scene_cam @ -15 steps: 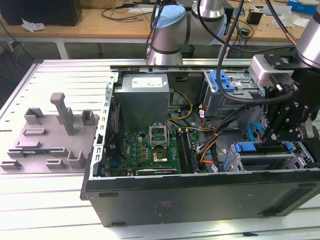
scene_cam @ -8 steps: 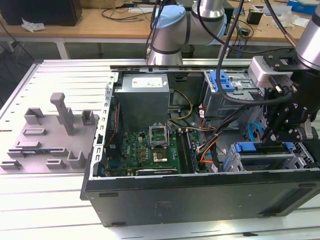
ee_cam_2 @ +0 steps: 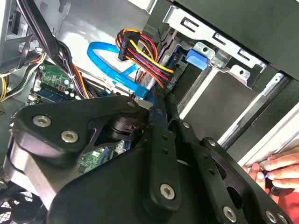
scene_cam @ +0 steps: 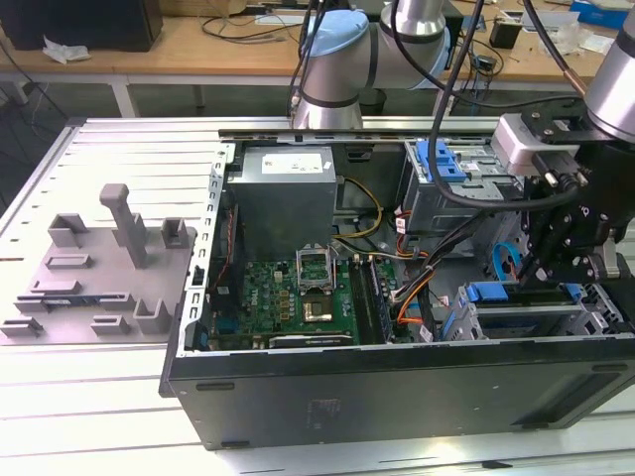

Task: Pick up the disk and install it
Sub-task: 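Insert the second disk wire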

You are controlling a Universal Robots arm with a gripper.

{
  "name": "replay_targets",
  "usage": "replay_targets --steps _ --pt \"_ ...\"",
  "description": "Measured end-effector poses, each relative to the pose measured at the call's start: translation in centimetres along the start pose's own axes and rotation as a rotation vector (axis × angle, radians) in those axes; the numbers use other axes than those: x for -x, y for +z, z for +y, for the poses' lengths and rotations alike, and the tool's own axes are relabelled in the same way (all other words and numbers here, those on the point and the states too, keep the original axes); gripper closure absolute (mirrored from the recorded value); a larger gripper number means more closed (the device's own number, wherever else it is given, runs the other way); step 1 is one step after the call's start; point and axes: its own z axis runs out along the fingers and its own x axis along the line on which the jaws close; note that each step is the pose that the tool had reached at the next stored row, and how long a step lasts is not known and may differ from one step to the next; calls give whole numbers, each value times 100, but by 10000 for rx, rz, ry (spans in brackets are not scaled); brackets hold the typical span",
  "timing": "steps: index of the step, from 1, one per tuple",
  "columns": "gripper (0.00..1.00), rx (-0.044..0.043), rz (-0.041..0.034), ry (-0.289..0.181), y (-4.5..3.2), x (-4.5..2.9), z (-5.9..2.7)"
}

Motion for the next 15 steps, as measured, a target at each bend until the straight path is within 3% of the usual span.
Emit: replay_targets --steps 1,2,3,15 --pt "84 0 1 0 1 0 0" --pt "76 -5 1 0 -154 32 2" --pt "76 -19 18 0 -255 45 12" --pt "78 -139 147 -5 -388 166 175"
